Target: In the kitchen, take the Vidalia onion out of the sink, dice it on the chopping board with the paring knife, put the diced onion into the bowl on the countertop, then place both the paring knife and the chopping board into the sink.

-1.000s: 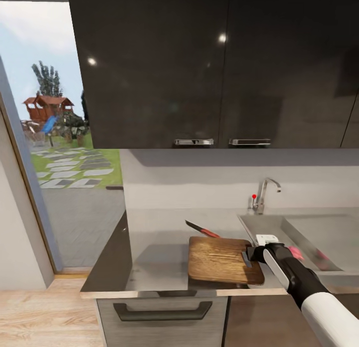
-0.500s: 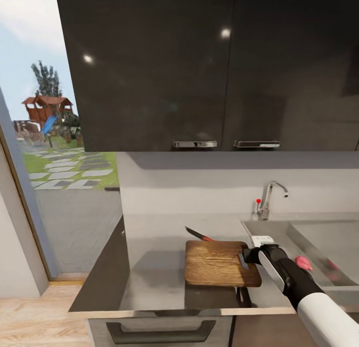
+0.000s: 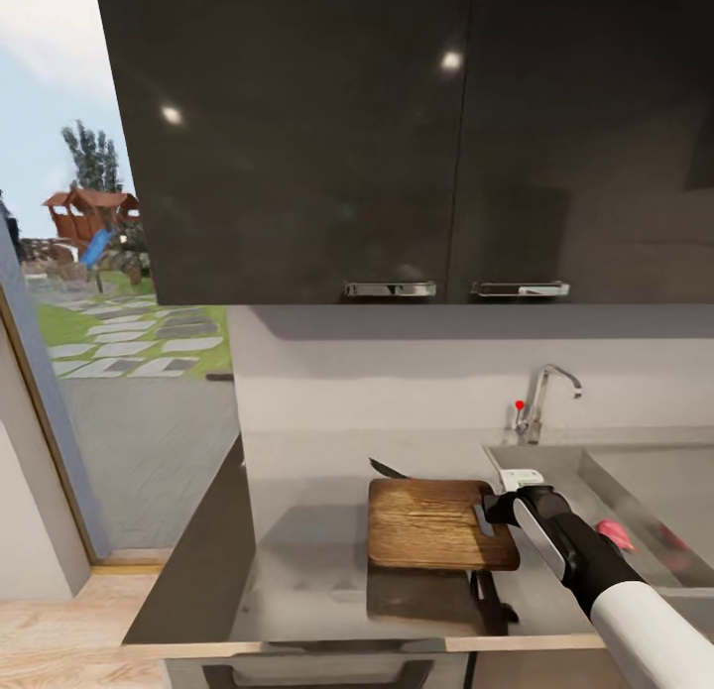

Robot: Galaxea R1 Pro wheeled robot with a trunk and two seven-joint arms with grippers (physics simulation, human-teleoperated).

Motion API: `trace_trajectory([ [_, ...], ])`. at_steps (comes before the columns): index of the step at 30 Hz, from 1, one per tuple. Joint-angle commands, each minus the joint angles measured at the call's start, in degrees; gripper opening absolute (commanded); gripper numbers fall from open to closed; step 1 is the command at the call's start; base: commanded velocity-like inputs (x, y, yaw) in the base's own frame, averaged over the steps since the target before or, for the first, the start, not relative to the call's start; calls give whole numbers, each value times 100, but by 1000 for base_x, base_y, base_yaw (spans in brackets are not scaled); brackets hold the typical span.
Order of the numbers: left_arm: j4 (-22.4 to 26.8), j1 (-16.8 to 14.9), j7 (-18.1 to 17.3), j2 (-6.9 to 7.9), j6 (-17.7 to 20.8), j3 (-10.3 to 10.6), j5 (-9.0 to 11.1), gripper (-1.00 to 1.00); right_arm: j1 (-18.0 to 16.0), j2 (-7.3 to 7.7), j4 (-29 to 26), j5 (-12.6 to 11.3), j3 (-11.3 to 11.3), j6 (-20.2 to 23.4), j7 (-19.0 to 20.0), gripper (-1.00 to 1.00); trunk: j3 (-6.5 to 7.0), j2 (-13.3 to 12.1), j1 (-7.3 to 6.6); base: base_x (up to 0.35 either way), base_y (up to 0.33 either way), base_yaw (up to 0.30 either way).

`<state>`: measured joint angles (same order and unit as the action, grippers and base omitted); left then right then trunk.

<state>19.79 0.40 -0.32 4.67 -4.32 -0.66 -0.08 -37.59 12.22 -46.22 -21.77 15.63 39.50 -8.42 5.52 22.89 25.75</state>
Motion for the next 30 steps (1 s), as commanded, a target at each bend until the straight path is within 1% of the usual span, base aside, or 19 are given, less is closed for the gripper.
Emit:
trace_trajectory([
  [1,7,4,-3,-1,-8,-6,-1,100,-3,8,23,-64,32,12,-53,-100,-1,3,3,80,0,0],
  [5,7,4,-3,-1,-8,-5,-1,100,-3,8,264,-67,31,-9,-30,-100,-1,3,3,34,0,0],
  [8,7,4,-3,-1,-8,-5,-1,100,-3,9,340,-77,30,-17,-23,-100,-1,3,3,9,-36,0],
  [19,7,4,-3,-9,-8,4,-3,100,-3,9,376,-81,28,-22,-14,-100,-1,3,3,-58,-109,0],
  [30,7,4,-3,-10,-8,4,-3,100,-3,1,391,-81,35,-22,-17,-100,-1,3,3,-13,-15,0],
])
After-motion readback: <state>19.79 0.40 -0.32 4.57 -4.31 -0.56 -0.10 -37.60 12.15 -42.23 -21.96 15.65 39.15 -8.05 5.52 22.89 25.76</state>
